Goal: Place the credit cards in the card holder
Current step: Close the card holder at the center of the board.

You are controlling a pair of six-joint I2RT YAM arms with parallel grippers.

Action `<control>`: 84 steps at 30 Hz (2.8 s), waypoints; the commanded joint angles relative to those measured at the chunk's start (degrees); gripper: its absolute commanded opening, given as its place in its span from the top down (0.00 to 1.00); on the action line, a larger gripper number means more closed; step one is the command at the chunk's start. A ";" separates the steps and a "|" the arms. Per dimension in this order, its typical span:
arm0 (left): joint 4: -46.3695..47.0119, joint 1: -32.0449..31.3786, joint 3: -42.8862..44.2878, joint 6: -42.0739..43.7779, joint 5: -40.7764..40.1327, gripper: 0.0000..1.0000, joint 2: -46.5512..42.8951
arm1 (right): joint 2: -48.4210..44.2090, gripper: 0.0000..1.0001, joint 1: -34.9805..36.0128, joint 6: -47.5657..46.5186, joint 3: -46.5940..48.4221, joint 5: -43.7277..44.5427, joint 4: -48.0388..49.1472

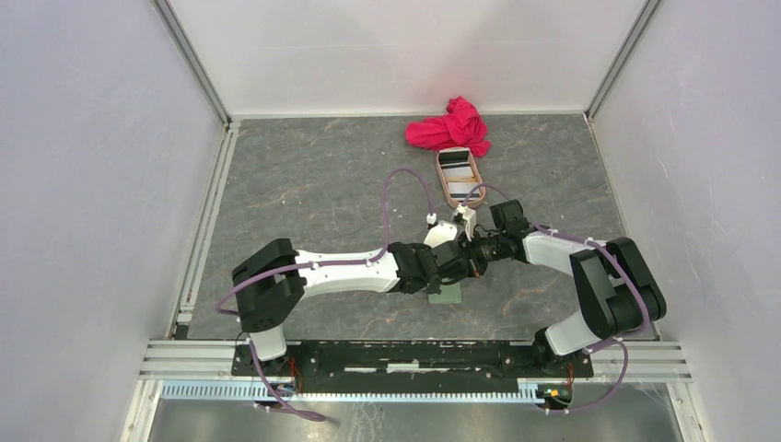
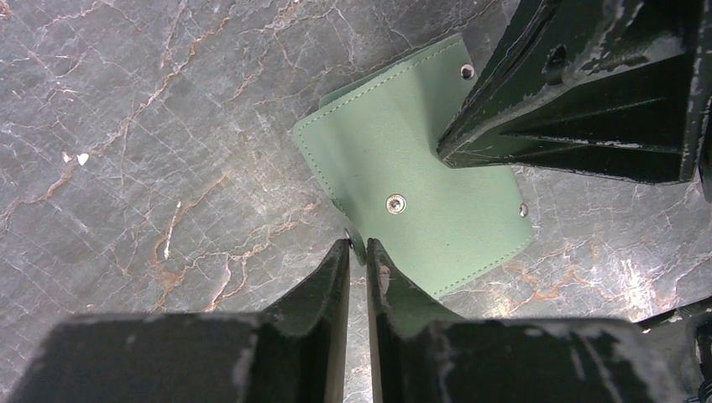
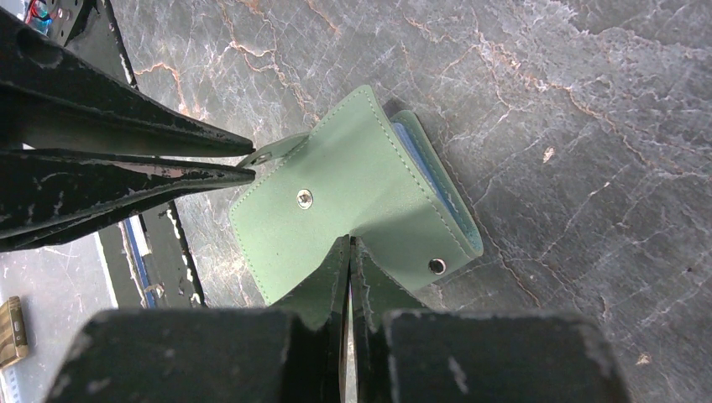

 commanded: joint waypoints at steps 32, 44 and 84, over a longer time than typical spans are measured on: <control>12.45 0.87 0.09 4.87 7.73 0.98 1.69 | 2.07 0.94 1.61 -1.72 -0.49 2.82 -2.16; 13.26 1.70 -1.73 4.39 7.45 0.98 2.47 | 1.97 0.91 1.59 -5.23 0.40 -4.01 -4.53; 48.97 11.70 -21.94 -1.93 40.13 0.77 -6.41 | 3.38 0.89 1.70 -7.00 1.69 -1.90 -6.50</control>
